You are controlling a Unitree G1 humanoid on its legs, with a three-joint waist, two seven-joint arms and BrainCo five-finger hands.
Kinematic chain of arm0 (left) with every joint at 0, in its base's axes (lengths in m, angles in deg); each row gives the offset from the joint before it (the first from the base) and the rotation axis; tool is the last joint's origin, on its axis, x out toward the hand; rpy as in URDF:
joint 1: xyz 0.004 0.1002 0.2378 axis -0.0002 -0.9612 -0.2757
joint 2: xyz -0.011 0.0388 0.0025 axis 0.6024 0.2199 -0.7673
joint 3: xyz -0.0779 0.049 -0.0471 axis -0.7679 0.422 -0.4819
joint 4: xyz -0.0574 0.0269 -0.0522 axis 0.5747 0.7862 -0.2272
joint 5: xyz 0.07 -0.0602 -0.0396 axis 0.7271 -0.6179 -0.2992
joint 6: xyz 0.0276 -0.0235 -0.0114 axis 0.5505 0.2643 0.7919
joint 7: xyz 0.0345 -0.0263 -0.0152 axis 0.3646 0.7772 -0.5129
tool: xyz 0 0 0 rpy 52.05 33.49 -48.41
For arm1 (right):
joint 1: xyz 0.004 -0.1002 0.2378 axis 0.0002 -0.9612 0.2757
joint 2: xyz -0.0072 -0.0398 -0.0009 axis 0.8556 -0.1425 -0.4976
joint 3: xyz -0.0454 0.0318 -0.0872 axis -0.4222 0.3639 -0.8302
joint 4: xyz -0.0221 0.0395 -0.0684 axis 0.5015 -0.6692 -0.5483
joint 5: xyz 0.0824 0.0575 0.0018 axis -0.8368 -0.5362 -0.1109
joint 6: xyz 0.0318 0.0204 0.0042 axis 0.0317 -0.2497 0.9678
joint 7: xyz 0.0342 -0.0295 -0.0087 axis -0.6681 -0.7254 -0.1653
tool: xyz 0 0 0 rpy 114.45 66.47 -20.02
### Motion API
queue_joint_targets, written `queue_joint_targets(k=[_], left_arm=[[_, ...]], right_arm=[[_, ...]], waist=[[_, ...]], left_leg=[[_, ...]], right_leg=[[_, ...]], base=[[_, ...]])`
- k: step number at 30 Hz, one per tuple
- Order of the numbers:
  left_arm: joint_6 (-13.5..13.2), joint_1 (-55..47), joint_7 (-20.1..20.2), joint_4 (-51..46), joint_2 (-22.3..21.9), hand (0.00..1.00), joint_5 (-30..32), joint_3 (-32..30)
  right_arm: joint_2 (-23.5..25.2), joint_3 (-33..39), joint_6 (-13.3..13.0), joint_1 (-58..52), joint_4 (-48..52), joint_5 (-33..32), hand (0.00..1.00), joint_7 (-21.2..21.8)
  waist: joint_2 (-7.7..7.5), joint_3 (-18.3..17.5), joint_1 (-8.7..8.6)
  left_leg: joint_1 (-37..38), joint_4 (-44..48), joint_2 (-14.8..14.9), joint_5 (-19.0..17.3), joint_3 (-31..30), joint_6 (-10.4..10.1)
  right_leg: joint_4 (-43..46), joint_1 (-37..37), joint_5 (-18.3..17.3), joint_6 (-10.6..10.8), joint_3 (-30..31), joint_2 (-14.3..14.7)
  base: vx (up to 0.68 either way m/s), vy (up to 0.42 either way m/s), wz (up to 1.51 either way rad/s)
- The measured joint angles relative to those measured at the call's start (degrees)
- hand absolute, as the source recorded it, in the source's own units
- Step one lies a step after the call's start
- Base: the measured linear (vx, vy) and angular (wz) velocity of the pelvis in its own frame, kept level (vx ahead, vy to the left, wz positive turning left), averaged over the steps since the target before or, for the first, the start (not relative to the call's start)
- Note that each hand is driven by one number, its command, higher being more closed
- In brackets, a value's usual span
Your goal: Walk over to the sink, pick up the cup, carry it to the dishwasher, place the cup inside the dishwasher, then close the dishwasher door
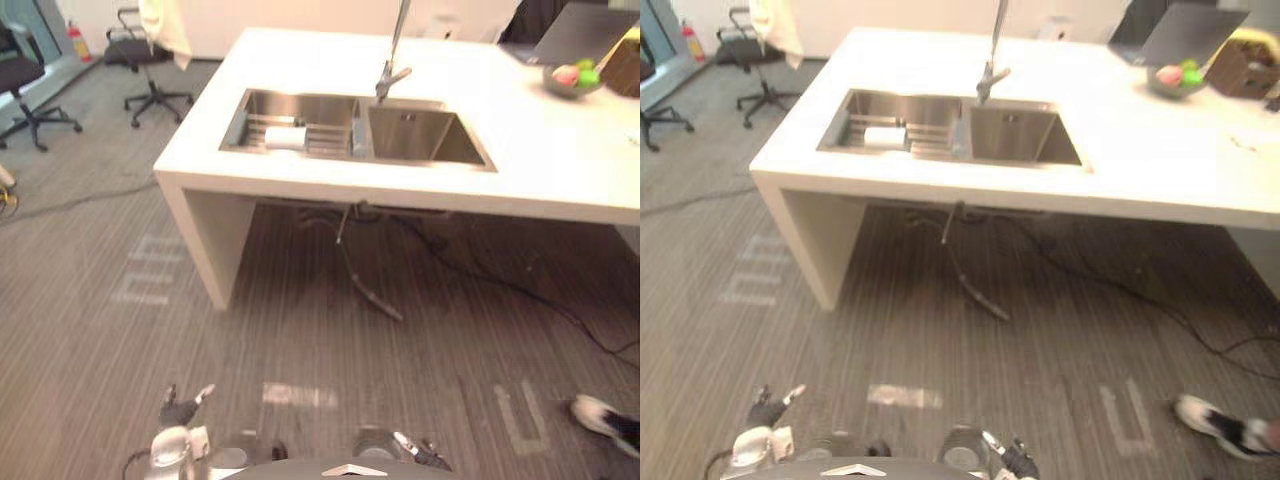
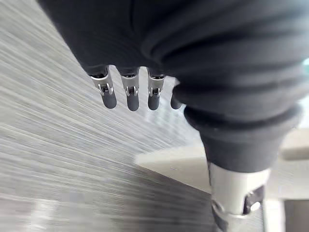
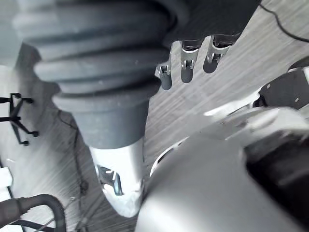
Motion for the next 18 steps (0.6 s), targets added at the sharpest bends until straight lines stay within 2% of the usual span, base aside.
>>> queue_joint_targets(k=[1,3,4,5,6,7,8,9,10,11,12,13,14,15,16,18], left_arm=[[-0.02,0.83,-0.42,-1.62,-0.37,0.00,0.01,0.06],[-0.17,2.94,-1.83,-8.30,-0.73,0.00,0.27,0.56],[-0.23,3.16,-2.16,-10.31,-0.75,0.00,0.29,0.67],[-0.35,3.32,-2.62,-14.45,-0.77,0.00,0.36,0.65],[-0.62,3.47,-3.08,-17.36,-0.48,0.00,0.69,0.72],[-0.92,3.96,-3.72,-21.10,-0.28,0.00,1.67,0.73],[-0.96,4.01,-4.14,-23.48,-0.37,0.00,2.22,0.91],[-0.91,3.84,-5.13,-28.38,-1.20,0.00,2.78,0.93],[-0.73,3.45,-6.70,-35.18,-1.69,0.00,4.21,1.27],[-0.66,3.46,-7.36,-37.90,-1.68,0.00,4.95,1.49],[-0.41,3.43,-7.76,-40.11,-1.68,0.00,5.21,1.56],[0.91,3.07,-10.08,-46.28,-1.70,0.00,6.20,1.51],[1.48,2.68,-11.51,-49.12,-1.82,0.00,6.66,1.40],[1.84,1.92,-14.03,-54.64,-2.26,0.00,7.30,0.85],[2.07,1.49,-16.97,-59.19,-2.46,0.00,9.00,0.30],[1.81,1.16,-21.23,-63.14,-2.49,0.00,12.53,-1.36]], right_arm=[[-0.01,0.06,-0.30,-0.03,0.00,-0.29,0.00,0.00],[1.08,0.75,-0.60,-1.20,-0.11,-0.73,0.00,-0.03],[1.29,1.09,-0.79,-1.63,-0.03,-1.13,0.00,-0.03],[1.23,0.96,-0.80,-2.39,-0.02,-1.25,0.00,-0.09],[1.32,0.84,-0.81,-3.12,0.09,-1.61,0.00,-0.09],[1.80,0.81,-0.71,-4.09,0.41,-1.65,0.00,-0.09],[1.97,0.91,-0.59,-4.90,0.37,-1.68,0.00,-0.06],[1.98,1.18,-0.43,-6.22,0.39,-1.79,0.00,0.05],[1.11,0.87,-0.43,-6.75,2.29,-1.50,0.00,0.03],[0.69,0.87,-0.46,-6.68,2.74,-1.33,0.00,0.04],[0.31,0.82,-0.36,-6.56,2.78,-0.82,0.00,0.03],[0.00,0.72,0.15,-6.40,2.75,0.16,0.00,0.09],[-0.03,0.83,0.19,-6.44,2.65,0.14,0.00,0.11],[-0.10,1.05,0.19,-6.47,2.66,0.13,0.00,0.12],[-0.25,1.01,0.10,-7.03,2.61,0.13,0.00,0.14],[-0.28,1.23,-0.14,-7.65,2.02,0.10,0.00,0.33]], waist=[[0.06,0.00,-0.13],[0.93,0.25,-0.78],[1.14,0.35,-0.82],[1.58,0.62,-1.02],[1.66,0.67,-1.21],[1.49,0.70,-1.22],[1.61,0.73,-1.31],[2.36,1.02,-1.25],[4.58,0.79,-1.30],[5.24,0.74,-1.35],[5.71,0.58,-1.44],[5.89,0.36,-1.59],[6.01,0.40,-1.57],[6.40,0.20,-1.09],[6.78,-0.11,-0.11],[6.82,-0.45,0.64]], left_leg=[[0.75,-0.41,0.14,0.05,-0.44,0.11],[4.39,-1.08,2.43,-1.47,-1.92,-2.17],[5.29,-1.23,3.09,-1.83,-2.39,-2.81],[6.95,-1.73,4.71,-2.71,-2.96,-4.33],[7.78,-1.76,5.71,-3.47,-3.62,-5.53],[9.07,-1.67,6.13,-4.99,-4.92,-6.86],[9.72,-1.38,6.50,-6.31,-5.69,-7.06],[11.29,-1.08,8.03,-8.64,-6.19,-7.95],[11.65,-0.44,10.10,-10.74,-6.07,-9.09],[11.96,-0.12,10.73,-10.97,-6.01,-9.44],[11.97,0.66,11.34,-10.79,-5.81,-9.75],[9.49,8.01,13.05,-9.02,-5.81,-9.44],[7.74,12.73,14.17,-8.04,-6.01,-9.14],[3.14,23.59,16.87,-4.63,-6.84,-7.67],[-1.12,33.25,19.55,-3.76,-7.07,-7.19],[-5.01,39.01,20.86,-3.88,-7.27,-7.10]], right_leg=[[-2.93,-1.39,-0.73,0.05,-0.80,0.49],[-21.79,-1.37,-2.75,0.14,-5.48,4.46],[-27.62,-0.70,-2.54,0.02,-6.42,5.94],[-39.59,0.88,-0.18,-0.47,-6.70,9.36],[-46.93,1.61,2.90,-0.33,-6.33,11.21],[-52.40,2.32,7.21,-0.39,-5.15,11.75],[-51.64,2.36,10.60,-0.64,-5.29,11.36],[-46.35,2.02,9.11,-4.89,-6.34,11.74],[-39.96,0.02,2.94,-5.41,-7.51,12.13],[-38.17,-0.36,0.93,-5.79,-7.92,12.35],[-37.20,-0.40,-0.45,-6.05,-8.38,12.55],[-36.78,1.22,-2.95,-6.98,-9.97,12.96],[-37.47,2.43,-3.51,-7.21,-10.25,13.71],[-39.45,5.24,-4.36,-7.88,-11.22,15.38],[-42.14,8.45,-4.72,-8.24,-11.60,17.51],[-46.51,12.66,-4.59,-8.58,-12.14,19.26]], base=[[0.36,-0.013,0.34],[0.42,-0.075,0.27],[0.50,-0.128,0.22],[0.42,-0.128,0.18],[0.60,-0.247,0.35],[0.48,-0.243,0.42],[0.54,-0.323,0.47],[0.39,-0.286,0.37],[0.37,-0.275,0.27],[0.36,-0.255,0.19],[0.39,-0.266,0.29],[0.39,-0.285,0.34],[0.37,-0.311,0.39],[0.35,-0.308,0.17],[0.43,-0.350,0.07],[0.38,-0.277,0.03]])
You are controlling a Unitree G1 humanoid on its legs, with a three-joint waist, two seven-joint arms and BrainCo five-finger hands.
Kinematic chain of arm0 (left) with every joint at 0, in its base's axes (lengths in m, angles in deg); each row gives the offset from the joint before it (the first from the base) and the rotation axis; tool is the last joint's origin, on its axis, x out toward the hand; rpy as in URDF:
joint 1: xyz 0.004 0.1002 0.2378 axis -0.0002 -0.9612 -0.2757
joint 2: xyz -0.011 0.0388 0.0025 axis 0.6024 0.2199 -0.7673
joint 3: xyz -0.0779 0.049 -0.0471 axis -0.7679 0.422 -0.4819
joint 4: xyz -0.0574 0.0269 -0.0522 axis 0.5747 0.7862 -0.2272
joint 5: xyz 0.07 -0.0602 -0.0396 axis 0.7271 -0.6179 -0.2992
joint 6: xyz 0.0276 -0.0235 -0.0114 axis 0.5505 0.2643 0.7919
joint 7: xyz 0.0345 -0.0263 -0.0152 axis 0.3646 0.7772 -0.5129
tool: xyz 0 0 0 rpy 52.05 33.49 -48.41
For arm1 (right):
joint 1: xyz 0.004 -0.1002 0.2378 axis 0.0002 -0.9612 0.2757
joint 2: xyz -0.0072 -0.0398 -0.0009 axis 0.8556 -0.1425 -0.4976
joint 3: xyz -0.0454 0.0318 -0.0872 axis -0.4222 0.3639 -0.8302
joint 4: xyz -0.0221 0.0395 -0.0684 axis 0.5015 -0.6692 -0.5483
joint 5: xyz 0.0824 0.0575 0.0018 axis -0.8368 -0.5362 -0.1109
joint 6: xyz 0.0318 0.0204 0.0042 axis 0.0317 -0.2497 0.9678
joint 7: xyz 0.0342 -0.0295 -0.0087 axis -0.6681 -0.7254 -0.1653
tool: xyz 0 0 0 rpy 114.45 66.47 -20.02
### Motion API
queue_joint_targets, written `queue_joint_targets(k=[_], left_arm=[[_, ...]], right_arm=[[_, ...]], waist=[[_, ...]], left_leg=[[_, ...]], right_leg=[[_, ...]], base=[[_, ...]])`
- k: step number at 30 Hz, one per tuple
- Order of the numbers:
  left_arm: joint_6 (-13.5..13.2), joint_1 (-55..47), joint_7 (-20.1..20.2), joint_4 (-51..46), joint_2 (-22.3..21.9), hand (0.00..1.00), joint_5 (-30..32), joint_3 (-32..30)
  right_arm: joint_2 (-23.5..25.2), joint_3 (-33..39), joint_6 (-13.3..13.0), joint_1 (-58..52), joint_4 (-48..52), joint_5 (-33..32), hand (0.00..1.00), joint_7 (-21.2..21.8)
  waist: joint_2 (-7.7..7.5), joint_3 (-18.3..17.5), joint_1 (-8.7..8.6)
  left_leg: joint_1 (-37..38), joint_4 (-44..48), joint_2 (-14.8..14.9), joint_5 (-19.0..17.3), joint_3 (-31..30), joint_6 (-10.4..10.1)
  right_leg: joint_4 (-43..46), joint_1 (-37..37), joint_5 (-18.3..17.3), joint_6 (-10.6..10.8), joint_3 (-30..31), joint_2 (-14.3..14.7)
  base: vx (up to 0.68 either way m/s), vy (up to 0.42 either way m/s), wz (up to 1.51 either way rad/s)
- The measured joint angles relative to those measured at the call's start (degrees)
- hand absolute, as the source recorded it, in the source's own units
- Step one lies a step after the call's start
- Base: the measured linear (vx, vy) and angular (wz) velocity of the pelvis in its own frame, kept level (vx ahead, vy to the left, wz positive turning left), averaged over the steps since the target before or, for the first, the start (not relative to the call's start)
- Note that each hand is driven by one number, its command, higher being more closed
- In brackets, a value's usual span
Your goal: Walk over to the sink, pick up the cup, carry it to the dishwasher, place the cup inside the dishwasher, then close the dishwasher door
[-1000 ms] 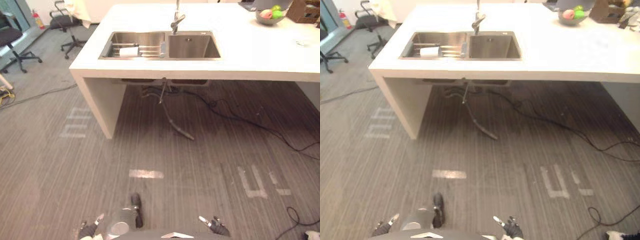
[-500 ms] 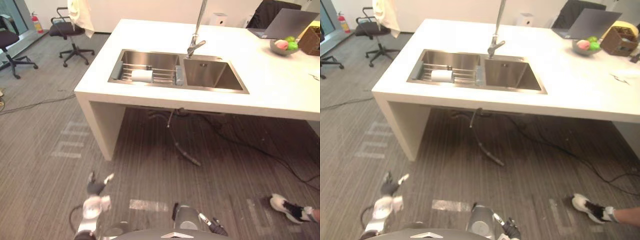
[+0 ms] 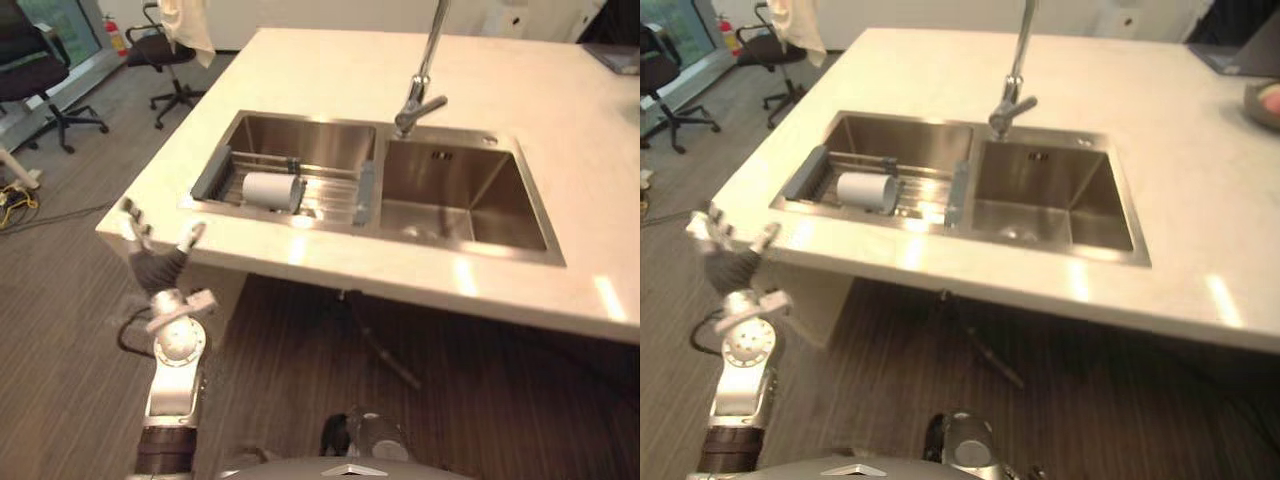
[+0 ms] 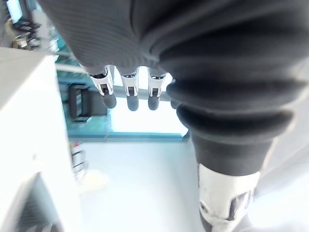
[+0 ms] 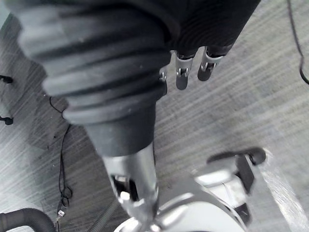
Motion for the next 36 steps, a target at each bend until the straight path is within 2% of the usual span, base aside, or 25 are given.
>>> queue_joint_targets(k=[1,2,3,5,6,7,9,11,12,13,14,15,16,19,22,27,32,36], left_arm=[[-0.50,0.34,-4.02,-1.73,0.25,0.00,2.85,-2.94],[-0.55,0.56,-5.42,-2.47,0.42,0.00,3.57,-3.91],[-0.63,0.78,-7.93,-4.14,1.27,0.00,4.46,-5.19],[-1.00,0.91,-9.27,-7.00,2.63,0.00,4.88,-6.34],[-1.08,1.17,-9.16,-8.66,3.67,0.00,5.92,-5.90],[-1.17,1.51,-8.44,-9.12,4.07,0.00,6.02,-5.22],[-0.03,2.73,-3.06,-9.02,5.04,0.00,8.25,-0.86],[2.07,3.80,3.79,-8.61,5.23,0.00,11.35,5.70],[3.33,3.98,7.97,-7.47,6.03,0.00,13.46,9.43],[3.99,4.33,9.92,-6.48,6.53,0.00,14.44,11.07],[5.51,4.98,13.73,-4.83,7.81,0.00,16.34,13.95],[6.70,6.14,17.20,-2.93,9.18,0.00,18.26,16.54],[7.35,6.82,18.79,-1.76,9.90,0.00,19.01,17.85],[11.38,9.70,28.76,5.13,14.98,0.00,23.83,21.58],[14.49,11.71,32.96,9.13,18.52,0.00,25.30,22.75],[18.37,16.68,36.75,13.33,19.82,0.00,25.97,23.17],[19.11,20.83,39.24,15.08,23.52,0.00,26.16,24.70],[19.47,22.63,41.94,18.57,24.31,0.00,27.23,24.91]], right_arm=[[0.06,1.06,0.01,0.03,-0.53,-0.03,0.00,0.49],[0.04,1.35,0.02,0.01,-0.75,-0.05,0.00,0.63],[-0.14,1.93,0.04,0.02,-2.02,-0.03,0.00,0.91],[-0.50,1.96,0.11,0.02,-2.20,0.29,0.00,1.45],[-1.01,1.94,0.14,0.04,-2.19,0.53,0.00,1.90],[-1.05,1.93,0.18,0.06,-2.17,0.58,0.00,2.00],[-1.02,1.93,0.21,0.16,-2.06,1.20,0.00,2.00],[-1.08,2.20,0.42,0.02,-2.00,1.82,0.00,1.85],[-0.81,3.37,1.23,0.06,-2.13,1.82,0.00,1.74],[-0.63,3.63,1.43,-0.02,-2.12,1.83,0.00,1.76],[0.31,4.51,1.49,-0.04,-2.12,1.84,0.00,1.72],[0.72,5.45,1.54,0.08,-2.13,2.30,0.00,1.74],[0.93,5.99,1.55,0.15,-2.14,2.36,0.00,1.69],[1.20,8.17,2.25,0.84,-2.18,2.95,0.00,1.13],[0.86,8.20,2.27,1.89,-2.16,4.31,0.00,-1.09],[-1.15,8.37,2.23,3.06,-2.02,4.32,0.00,-4.17],[-1.67,8.23,2.01,3.02,-1.52,4.39,0.00,-5.37],[-2.04,8.14,1.97,2.96,0.29,4.38,0.00,-5.97]], waist=[[-0.26,-0.71,0.05],[-0.14,-0.87,0.04],[-0.54,-1.04,0.38],[-0.36,-1.57,0.94],[-0.17,-2.05,0.97],[-0.17,-2.05,1.05],[-0.42,-2.26,1.29],[0.27,-2.92,0.85],[0.01,-3.97,0.35],[-0.25,-4.56,0.14],[-1.61,-5.10,-0.25],[-2.28,-5.23,-0.47],[-2.44,-5.23,-0.53],[-2.53,-5.07,-1.33],[-2.17,-4.91,-2.74],[-0.74,-4.66,-3.99],[-0.78,-4.51,-4.38],[-0.63,-4.54,-5.32]], left_leg=[[-2.79,-0.81,-0.23,-0.35,0.50,0.30],[-3.55,-2.34,-0.40,-0.74,0.97,0.39],[-4.34,-7.87,-0.93,-1.58,2.25,-0.16],[-4.02,-18.12,-2.63,-1.62,2.98,-0.49],[-3.99,-25.86,-4.33,-1.10,2.23,-1.02],[-4.09,-28.92,-5.30,-0.54,1.27,-1.34],[-4.02,-36.83,-7.81,4.19,-0.32,-1.59],[-4.02,-42.50,-8.65,14.39,0.32,-0.87],[-2.71,-44.11,-8.70,14.93,1.20,-2.65],[-1.70,-45.46,-9.20,15.21,1.84,-2.35],[-0.54,-47.53,-10.28,15.58,2.92,-1.87],[0.55,-48.87,-10.92,15.62,3.44,-1.85],[0.83,-49.49,-11.18,15.72,3.57,-1.68],[3.41,-52.55,-12.45,16.84,4.66,-0.85],[5.63,-55.90,-12.57,18.77,4.80,-0.97],[6.99,-61.09,-12.60,22.46,4.70,-0.52],[6.55,-61.24,-12.70,22.65,4.73,-0.18],[5.98,-61.26,-13.18,22.66,4.75,-0.10]], right_leg=[[-4.43,3.64,0.67,-0.14,-0.30,0.74],[-6.11,4.96,1.12,-0.16,-0.24,1.01],[-9.52,7.29,2.53,-0.63,0.04,1.37],[-12.63,9.34,3.50,-0.32,1.30,1.30],[-13.74,10.04,3.92,0.09,2.47,0.99],[-14.17,10.32,4.05,0.31,3.05,0.74],[-14.31,10.48,4.17,1.49,5.50,-0.47],[-14.33,10.78,3.40,3.06,7.37,-0.29],[-14.29,11.07,2.87,3.86,8.83,-0.49],[-14.18,11.14,2.72,4.19,9.27,-1.05],[-14.18,11.08,2.37,4.79,10.02,-2.15],[-14.22,10.95,2.30,5.20,10.36,-2.80],[-14.31,10.94,2.43,5.51,10.45,-3.04],[-15.23,11.94,3.09,6.54,11.49,-4.03],[-16.30,12.90,4.03,6.80,11.71,-3.84],[-17.15,12.23,5.48,6.67,11.63,-3.23],[-18.66,12.20,6.22,7.68,11.65,-3.26],[-20.26,12.27,7.29,8.18,11.60,-3.71]], base=[[0.31,-0.205,0.09],[0.38,-0.210,0.03],[0.27,-0.106,-0.09],[0.30,-0.073,-0.29],[0.30,-0.020,-0.39],[0.29,0.051,-0.47],[0.24,0.124,-0.53],[0.20,0.185,-0.52],[0.16,0.135,-0.41],[0.19,0.155,-0.37],[0.18,0.136,-0.24],[0.15,0.137,-0.18],[0.10,0.159,-0.08],[0.02,0.111,-0.11],[-0.06,0.010,-0.08],[-0.16,-0.012,0.00],[-0.14,0.037,0.00],[-0.04,0.053,-0.01]])
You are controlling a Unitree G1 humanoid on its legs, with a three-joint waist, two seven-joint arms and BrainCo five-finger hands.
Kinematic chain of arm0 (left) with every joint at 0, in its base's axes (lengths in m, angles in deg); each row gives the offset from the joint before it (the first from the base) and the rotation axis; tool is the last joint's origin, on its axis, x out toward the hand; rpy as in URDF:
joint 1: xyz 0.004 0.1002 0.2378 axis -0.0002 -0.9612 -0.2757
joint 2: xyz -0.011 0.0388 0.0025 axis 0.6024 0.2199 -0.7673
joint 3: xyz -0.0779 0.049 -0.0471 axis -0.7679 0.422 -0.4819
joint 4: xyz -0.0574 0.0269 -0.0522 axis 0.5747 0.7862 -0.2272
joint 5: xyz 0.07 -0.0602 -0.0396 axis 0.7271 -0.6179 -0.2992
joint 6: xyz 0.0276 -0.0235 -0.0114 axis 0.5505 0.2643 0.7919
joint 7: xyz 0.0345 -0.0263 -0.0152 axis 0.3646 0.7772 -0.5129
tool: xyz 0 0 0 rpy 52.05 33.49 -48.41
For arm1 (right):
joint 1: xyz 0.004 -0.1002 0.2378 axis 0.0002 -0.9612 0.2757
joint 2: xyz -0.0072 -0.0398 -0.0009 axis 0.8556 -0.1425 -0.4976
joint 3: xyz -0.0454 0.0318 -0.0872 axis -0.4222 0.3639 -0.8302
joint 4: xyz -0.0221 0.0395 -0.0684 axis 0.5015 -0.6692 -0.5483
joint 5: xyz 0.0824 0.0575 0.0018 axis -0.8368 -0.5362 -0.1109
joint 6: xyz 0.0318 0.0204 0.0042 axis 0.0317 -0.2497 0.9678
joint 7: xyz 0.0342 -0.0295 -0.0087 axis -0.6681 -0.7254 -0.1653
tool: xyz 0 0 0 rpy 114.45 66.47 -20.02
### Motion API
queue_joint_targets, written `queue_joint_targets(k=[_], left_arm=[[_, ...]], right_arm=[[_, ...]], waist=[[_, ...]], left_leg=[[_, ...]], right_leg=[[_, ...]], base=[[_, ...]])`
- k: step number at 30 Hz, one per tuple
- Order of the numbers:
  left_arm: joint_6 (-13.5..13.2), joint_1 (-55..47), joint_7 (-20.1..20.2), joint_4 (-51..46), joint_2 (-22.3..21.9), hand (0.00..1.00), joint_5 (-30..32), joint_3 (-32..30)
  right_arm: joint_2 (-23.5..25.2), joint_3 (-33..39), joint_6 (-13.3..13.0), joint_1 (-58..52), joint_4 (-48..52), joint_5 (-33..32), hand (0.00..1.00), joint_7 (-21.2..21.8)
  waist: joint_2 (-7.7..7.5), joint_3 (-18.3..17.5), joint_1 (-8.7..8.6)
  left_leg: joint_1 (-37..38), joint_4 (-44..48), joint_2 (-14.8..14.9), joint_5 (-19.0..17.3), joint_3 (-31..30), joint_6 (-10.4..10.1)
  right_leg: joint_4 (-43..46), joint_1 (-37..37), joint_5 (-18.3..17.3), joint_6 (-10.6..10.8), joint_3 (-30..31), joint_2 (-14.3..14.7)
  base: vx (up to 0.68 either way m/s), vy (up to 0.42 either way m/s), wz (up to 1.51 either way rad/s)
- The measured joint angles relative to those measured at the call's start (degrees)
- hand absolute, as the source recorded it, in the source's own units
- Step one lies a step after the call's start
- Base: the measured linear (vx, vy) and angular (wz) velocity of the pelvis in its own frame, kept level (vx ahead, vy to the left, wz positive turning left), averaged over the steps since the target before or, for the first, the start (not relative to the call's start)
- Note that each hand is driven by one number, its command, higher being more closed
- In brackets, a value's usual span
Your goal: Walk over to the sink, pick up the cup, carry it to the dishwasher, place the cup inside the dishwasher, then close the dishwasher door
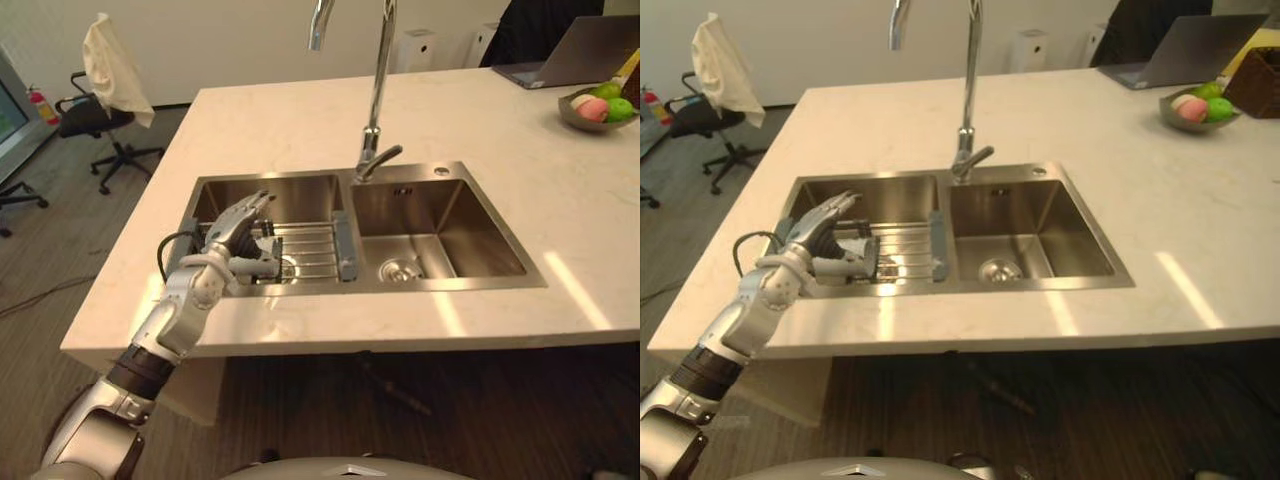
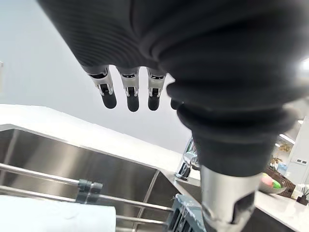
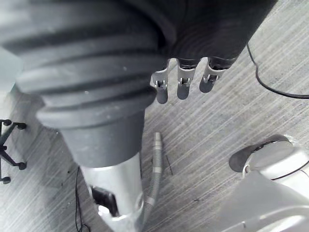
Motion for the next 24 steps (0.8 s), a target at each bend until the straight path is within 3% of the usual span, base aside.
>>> queue_joint_targets(k=[10,18,24], left_arm=[[1.73,3.95,5.62,6.66,3.83,0.00,1.24,2.20],[2.08,5.39,7.25,11.02,4.01,0.00,3.53,2.20],[1.68,5.29,8.47,14.21,5.02,0.00,4.69,2.20]], right_arm=[[0.15,-0.01,0.73,0.71,-0.06,-0.02,0.00,0.00],[-0.01,-0.12,0.79,1.32,0.12,0.27,0.00,-1.49],[-0.17,-2.42,-0.64,-0.64,2.56,2.91,0.00,-3.85]], waist=[[-0.92,0.55,-0.42],[-0.56,0.72,-0.49],[-0.73,0.81,-0.54]], left_leg=[[1.14,-0.02,-0.91,0.23,0.35,0.78],[2.28,-0.07,-0.31,-0.18,1.88,0.37],[2.19,-0.06,-0.31,-0.93,3.15,0.51]], right_leg=[[-2.08,2.28,1.60,0.05,0.16,-0.48],[-2.31,2.49,1.68,-0.15,1.67,-0.08],[-2.64,1.88,1.58,0.33,3.15,-0.10]], base=[[0.05,0.020,0.00],[-0.03,0.000,-0.10],[-0.02,0.016,-0.11]])
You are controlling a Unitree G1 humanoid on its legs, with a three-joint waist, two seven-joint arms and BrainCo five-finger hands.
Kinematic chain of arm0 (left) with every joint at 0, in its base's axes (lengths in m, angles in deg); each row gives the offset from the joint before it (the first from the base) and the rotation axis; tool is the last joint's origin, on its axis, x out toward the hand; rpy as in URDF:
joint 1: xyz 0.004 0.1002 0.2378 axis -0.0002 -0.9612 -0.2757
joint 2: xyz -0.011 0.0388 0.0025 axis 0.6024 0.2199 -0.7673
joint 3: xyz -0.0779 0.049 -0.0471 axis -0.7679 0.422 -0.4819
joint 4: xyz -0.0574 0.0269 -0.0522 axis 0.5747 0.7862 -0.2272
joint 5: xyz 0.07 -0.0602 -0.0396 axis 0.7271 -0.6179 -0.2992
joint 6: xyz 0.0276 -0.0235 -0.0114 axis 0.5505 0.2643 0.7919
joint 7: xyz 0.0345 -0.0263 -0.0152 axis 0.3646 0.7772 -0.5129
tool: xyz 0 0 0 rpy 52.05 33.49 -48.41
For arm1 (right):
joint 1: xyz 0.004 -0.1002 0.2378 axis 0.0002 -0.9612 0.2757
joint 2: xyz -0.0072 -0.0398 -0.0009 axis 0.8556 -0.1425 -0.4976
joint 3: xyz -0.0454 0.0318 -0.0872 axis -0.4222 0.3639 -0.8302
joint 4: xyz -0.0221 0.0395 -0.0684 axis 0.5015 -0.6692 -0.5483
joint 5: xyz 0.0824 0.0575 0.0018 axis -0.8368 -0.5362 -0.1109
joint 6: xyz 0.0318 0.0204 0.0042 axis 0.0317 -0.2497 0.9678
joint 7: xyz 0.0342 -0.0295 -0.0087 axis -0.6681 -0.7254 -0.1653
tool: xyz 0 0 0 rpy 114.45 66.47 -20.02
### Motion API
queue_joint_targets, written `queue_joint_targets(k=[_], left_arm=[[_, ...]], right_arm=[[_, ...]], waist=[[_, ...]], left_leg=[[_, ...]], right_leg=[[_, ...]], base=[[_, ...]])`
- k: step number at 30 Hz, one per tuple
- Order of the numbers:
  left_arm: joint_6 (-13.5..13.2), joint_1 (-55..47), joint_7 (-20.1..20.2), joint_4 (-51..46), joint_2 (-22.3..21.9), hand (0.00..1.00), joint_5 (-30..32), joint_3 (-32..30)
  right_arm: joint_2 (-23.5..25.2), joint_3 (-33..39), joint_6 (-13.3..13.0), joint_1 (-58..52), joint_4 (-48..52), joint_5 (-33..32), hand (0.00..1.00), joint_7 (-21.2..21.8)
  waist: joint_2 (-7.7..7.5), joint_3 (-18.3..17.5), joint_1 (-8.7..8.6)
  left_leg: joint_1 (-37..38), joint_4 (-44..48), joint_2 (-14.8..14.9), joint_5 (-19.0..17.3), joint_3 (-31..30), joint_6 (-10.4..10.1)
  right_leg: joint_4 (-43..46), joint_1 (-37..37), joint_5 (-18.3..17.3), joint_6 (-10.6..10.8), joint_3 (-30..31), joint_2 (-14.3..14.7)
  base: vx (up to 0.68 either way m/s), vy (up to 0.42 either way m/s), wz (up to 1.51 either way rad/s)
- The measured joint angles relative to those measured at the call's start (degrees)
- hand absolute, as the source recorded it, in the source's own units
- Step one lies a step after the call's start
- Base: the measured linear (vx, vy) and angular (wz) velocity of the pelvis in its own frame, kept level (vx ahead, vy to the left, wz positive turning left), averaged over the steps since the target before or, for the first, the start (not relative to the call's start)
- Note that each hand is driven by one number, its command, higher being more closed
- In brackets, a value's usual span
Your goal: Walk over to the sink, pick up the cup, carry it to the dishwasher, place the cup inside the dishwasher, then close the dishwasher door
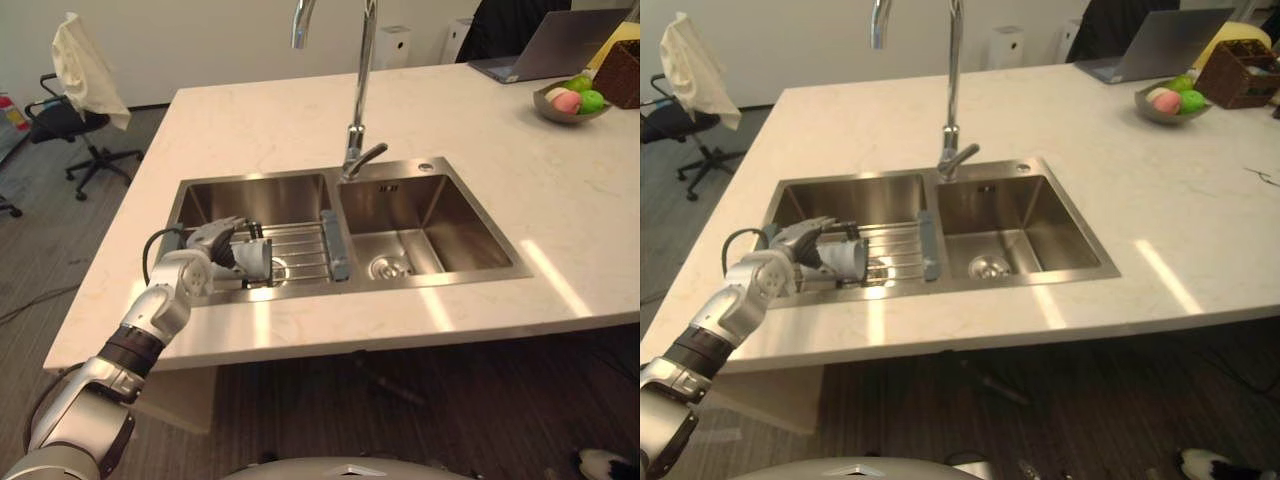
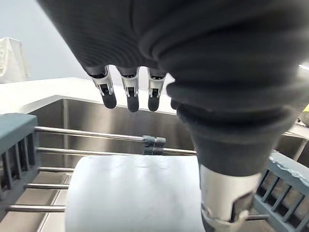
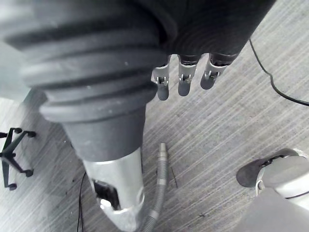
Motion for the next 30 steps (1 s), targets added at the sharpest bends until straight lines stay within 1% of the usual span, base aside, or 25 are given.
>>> queue_joint_targets(k=[5,10,12,15,19,25,30], left_arm=[[-0.41,0.00,0.25,0.48,0.95,0.00,0.49,-0.05],[-0.65,-0.12,0.31,1.77,0.95,0.00,0.94,-0.06],[-0.83,-0.15,0.32,1.91,0.94,0.00,1.39,-0.05],[-1.48,-0.15,0.47,3.69,0.94,0.00,2.05,-0.06],[-1.51,-0.15,1.56,5.13,0.79,0.00,2.09,-0.06],[-1.53,-2.06,1.71,6.52,0.71,0.00,3.24,-0.06],[-1.24,-2.41,1.47,10.42,0.24,0.00,4.40,-0.26]], right_arm=[[0.01,-0.28,-0.37,0.15,0.21,0.00,0.00,-1.16],[-0.01,-0.91,-0.54,0.36,0.87,0.00,0.00,-1.30],[-0.05,-2.25,-0.68,0.53,1.99,0.01,0.00,-1.42],[-0.05,-2.57,-0.65,0.80,1.98,0.01,0.00,-1.45],[-0.05,-2.57,-0.54,-0.23,1.98,0.00,0.00,-1.44],[-0.05,-2.55,-0.44,-0.73,1.99,0.00,0.00,-0.90],[-0.04,-2.55,-0.43,-0.39,2.67,0.00,0.00,-0.43]], waist=[[-0.13,0.04,-0.07],[-0.12,0.04,-0.30],[-0.12,0.04,-0.67],[0.01,0.03,-0.83],[0.04,0.05,-1.47],[0.03,0.05,-1.63],[0.06,0.03,-1.64]], left_leg=[[-0.08,0.02,-0.41,-0.10,0.11,0.38],[-0.05,0.03,-0.39,-0.23,0.25,0.24],[0.13,0.02,-0.25,-0.31,0.62,0.12],[0.75,0.01,0.01,-0.58,1.63,-0.16],[0.59,0.00,0.04,-0.65,1.78,-0.08],[-0.05,0.01,-0.01,-0.76,1.93,0.00],[-0.12,0.02,0.07,-1.03,2.50,-0.33]], right_leg=[[-0.32,0.20,0.53,-0.22,0.17,-0.25],[-0.65,0.42,0.54,-0.24,0.26,-0.16],[-0.62,0.46,0.56,-0.27,0.45,-0.06],[-0.55,0.40,0.63,-0.43,1.63,0.13],[-0.61,-0.08,0.40,-0.48,1.81,0.08],[-0.85,-0.63,0.52,-0.39,1.91,0.02],[-1.00,-0.56,0.61,-0.40,2.23,0.16]], base=[[0.06,0.010,-0.03],[0.04,-0.010,0.01],[-0.01,-0.016,-0.07],[-0.04,-0.008,-0.19],[-0.04,-0.004,-0.06],[0.00,-0.002,0.00],[0.05,-0.019,-0.02]])
